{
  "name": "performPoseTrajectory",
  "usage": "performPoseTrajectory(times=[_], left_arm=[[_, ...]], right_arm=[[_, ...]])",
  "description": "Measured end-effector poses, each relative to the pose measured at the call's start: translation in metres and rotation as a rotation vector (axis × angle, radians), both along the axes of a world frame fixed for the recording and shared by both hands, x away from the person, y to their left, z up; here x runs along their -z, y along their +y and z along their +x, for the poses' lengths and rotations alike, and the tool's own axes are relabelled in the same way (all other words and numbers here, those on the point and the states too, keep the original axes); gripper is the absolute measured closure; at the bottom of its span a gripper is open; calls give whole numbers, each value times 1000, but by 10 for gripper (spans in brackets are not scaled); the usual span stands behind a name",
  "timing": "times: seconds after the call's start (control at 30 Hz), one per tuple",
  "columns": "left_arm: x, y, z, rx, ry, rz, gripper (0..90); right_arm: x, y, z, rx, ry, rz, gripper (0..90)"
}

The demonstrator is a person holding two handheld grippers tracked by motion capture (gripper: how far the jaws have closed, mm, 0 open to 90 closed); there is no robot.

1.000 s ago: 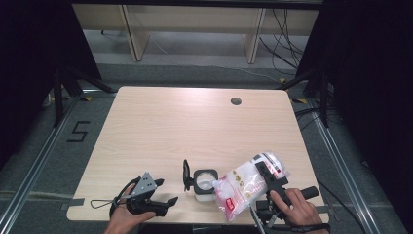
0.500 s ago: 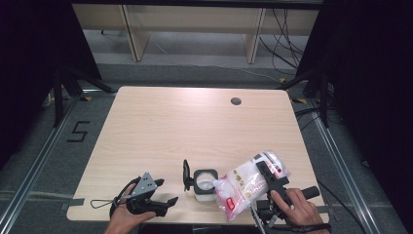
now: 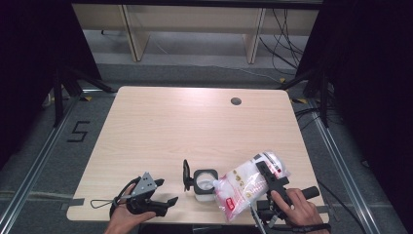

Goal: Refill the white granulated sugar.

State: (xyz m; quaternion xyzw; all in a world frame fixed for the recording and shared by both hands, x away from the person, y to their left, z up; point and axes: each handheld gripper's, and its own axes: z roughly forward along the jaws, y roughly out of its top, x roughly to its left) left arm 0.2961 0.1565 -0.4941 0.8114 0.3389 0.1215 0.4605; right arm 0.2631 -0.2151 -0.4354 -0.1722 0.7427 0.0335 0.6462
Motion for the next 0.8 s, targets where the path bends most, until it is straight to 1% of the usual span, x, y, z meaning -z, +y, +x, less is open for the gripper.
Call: performPoseTrajectory(times=[0.03, 0.07, 0.1, 0.13, 0.17, 0.2, 0.23, 0.3, 0.33, 0.37, 0.4, 0.47, 0.5, 0.53, 0.57, 0.6, 0.63, 0.67, 0.7, 0.73, 0.77, 0.8], left_arm=[[0, 0, 0, 1, -1, 1, 201], [0, 0, 0, -1, 1, 0, 201], [0, 0, 0, 0, 0, 1, 201], [0, 1, 0, 4, -4, 4, 201], [0, 0, 0, 1, -3, -1, 201], [0, 0, 0, 1, -3, -1, 201], [0, 1, 0, 6, 3, 7, 201], [0, 0, 0, 1, -2, 0, 201], [0, 1, 0, 4, -7, 3, 201], [0, 1, 0, 5, -2, 8, 201], [0, 0, 0, -1, 1, -1, 201], [0, 0, 0, -2, 3, -2, 201], [0, 0, 0, 4, -5, 6, 201], [0, 0, 1, 12, -10, 15, 201], [0, 0, 0, 9, -6, 18, 201], [0, 0, 0, 9, -6, 18, 201], [-1, 1, 0, 11, -6, 18, 201], [0, 0, 0, 9, -8, 7, 201], [0, 0, 0, 9, -8, 7, 201], [0, 1, 1, 12, -4, 21, 201], [0, 0, 0, 4, 3, 11, 201], [0, 0, 0, 4, 3, 11, 201]], right_arm=[[-1, 0, 1, -8, -7, -10, 436], [1, -1, 1, 9, 9, 10, 436], [-2, 1, 1, -1, 1, -25, 436], [-2, 1, 1, -3, 5, -33, 436], [-2, 1, 0, 16, 14, -38, 436], [-3, 1, 0, 11, 15, -38, 436], [2, -1, 0, 10, 10, 21, 437], [2, -1, 0, 10, 6, 21, 437], [1, 0, 0, 1, 13, 9, 437], [0, -1, -1, 14, 20, 5, 437], [0, -1, 0, 19, 25, 12, 437], [0, -1, -1, 25, 24, 13, 437], [0, -1, -1, 19, 19, 15, 437], [-2, -1, -1, 30, 30, 0, 438], [-2, -1, -1, 23, 25, -3, 438], [-4, 0, 0, 11, 10, -26, 438], [-3, 0, -1, 24, 19, -18, 438], [-3, 0, -1, 19, 17, -18, 438], [-3, -1, -1, 29, 26, -11, 438], [-3, -1, -1, 29, 26, -11, 438], [-3, -1, -1, 28, 23, -14, 439], [-3, -1, -1, 28, 23, -14, 439]])
